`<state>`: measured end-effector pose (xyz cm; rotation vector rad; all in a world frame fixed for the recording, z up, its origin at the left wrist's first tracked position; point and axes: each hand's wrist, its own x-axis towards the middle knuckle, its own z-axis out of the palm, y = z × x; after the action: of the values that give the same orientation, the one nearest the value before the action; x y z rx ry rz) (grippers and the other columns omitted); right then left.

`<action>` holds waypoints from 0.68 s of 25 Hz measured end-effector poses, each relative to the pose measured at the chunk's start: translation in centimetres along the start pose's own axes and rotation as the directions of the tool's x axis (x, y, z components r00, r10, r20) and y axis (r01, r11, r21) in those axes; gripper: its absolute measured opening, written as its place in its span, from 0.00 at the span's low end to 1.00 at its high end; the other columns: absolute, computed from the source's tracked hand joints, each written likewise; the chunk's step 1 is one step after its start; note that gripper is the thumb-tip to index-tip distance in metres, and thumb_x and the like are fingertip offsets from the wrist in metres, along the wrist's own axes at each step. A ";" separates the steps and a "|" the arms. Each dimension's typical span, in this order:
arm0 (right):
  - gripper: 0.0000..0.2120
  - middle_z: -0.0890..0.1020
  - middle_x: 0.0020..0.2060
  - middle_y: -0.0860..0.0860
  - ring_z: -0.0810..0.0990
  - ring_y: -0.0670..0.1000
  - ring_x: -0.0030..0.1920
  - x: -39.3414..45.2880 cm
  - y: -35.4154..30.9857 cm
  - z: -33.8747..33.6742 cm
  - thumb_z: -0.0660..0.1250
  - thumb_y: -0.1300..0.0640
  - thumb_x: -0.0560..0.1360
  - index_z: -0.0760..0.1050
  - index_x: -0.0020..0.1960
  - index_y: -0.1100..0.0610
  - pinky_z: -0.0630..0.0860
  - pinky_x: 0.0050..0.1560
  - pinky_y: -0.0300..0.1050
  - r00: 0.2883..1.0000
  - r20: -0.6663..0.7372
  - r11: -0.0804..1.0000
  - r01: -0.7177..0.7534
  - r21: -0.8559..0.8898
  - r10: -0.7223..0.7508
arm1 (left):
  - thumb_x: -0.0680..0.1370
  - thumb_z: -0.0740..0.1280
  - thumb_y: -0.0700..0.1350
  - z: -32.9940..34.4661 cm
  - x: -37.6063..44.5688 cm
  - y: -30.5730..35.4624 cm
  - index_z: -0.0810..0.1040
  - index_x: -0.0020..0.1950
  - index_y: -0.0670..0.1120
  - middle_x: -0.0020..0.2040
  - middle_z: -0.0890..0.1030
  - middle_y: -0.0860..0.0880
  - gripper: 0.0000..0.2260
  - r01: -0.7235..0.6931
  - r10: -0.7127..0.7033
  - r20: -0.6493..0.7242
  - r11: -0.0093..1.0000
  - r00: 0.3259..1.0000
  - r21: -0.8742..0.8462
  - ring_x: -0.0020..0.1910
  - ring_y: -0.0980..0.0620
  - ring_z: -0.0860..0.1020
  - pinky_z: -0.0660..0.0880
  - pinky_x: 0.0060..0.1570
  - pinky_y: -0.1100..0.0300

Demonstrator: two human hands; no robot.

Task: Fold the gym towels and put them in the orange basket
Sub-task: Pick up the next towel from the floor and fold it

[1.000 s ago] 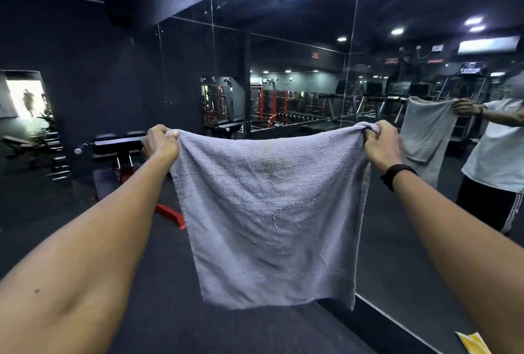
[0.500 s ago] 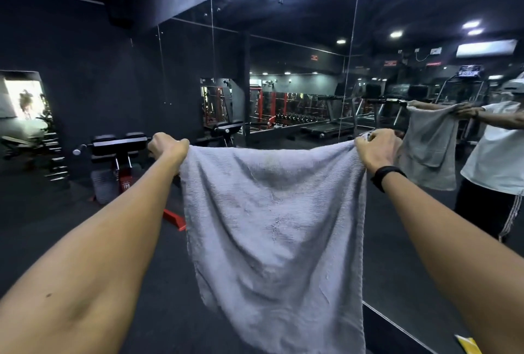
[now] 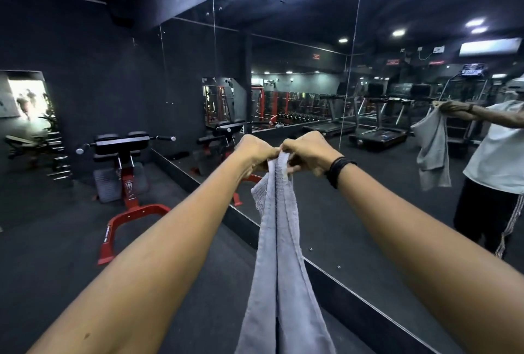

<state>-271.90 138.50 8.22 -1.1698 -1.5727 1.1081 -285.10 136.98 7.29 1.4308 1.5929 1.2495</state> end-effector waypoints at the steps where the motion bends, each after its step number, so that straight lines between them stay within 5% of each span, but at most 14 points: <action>1: 0.08 0.77 0.31 0.60 0.77 0.53 0.25 -0.1 -0.2 0.0 0.66 0.67 0.73 0.74 0.35 0.66 0.81 0.26 0.47 1.000 0.004 0.999 -0.022 0.038 0.022 | 0.74 0.72 0.47 0.0 -0.3 -0.1 0.79 0.38 0.41 0.32 0.79 0.47 0.10 -0.008 0.009 0.037 1.000 0.999 -0.030 0.29 0.54 0.76 0.76 0.30 0.65; 3: 0.11 0.78 0.30 0.59 0.78 0.52 0.25 -0.7 -0.7 -0.6 0.63 0.63 0.77 0.74 0.37 0.65 0.81 0.29 0.45 0.997 0.046 0.998 -0.061 0.017 0.060 | 0.73 0.73 0.50 0.1 -1.2 -0.3 0.80 0.42 0.42 0.34 0.80 0.50 0.11 -0.035 0.045 0.152 0.997 0.987 -0.065 0.33 0.56 0.76 0.76 0.35 0.62; 7: 0.22 0.82 0.32 0.57 0.78 0.51 0.30 -2.1 -1.5 -2.4 0.54 0.49 0.83 0.77 0.43 0.62 0.76 0.31 0.41 0.956 0.280 0.996 -0.080 -0.048 0.090 | 0.70 0.75 0.34 -0.4 -1.6 -1.2 0.81 0.51 0.39 0.42 0.81 0.46 0.11 -0.182 0.181 0.196 0.983 0.964 -0.015 0.45 0.50 0.79 0.78 0.54 0.52; 10: 0.21 0.82 0.28 0.57 0.78 0.49 0.24 -2.3 -0.8 -1.9 0.60 0.51 0.81 0.78 0.36 0.63 0.73 0.25 0.39 0.977 0.031 0.976 0.212 -0.049 -0.210 | 0.72 0.72 0.33 -0.7 -1.9 0.1 0.81 0.49 0.39 0.43 0.81 0.45 0.07 -0.272 0.264 0.239 0.962 0.934 0.000 0.44 0.52 0.78 0.77 0.50 0.57; 13: 0.16 0.82 0.28 0.55 0.79 0.47 0.25 -1.1 0.6 -2.6 0.69 0.53 0.75 0.79 0.35 0.63 0.74 0.25 0.40 0.861 -0.215 0.881 0.417 -0.223 -0.461 | 0.74 0.69 0.33 -1.1 -1.8 1.4 0.81 0.47 0.40 0.39 0.80 0.48 0.04 -0.287 0.265 0.187 0.952 0.946 0.104 0.39 0.55 0.77 0.76 0.37 0.63; 17: 0.21 0.83 0.39 0.52 0.78 0.45 0.37 0.1 2.9 -4.6 0.77 0.40 0.62 0.79 0.42 0.56 0.76 0.41 0.43 0.893 0.223 0.822 0.448 -0.351 -0.392 | 0.77 0.66 0.33 -2.1 -1.1 1.6 0.81 0.44 0.45 0.41 0.81 0.47 0.08 -0.265 0.257 0.101 0.962 0.961 0.071 0.40 0.53 0.77 0.77 0.37 0.59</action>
<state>-266.91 139.75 6.49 -0.9297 -2.1129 0.6022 -286.24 135.32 9.35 1.7715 1.4446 1.2553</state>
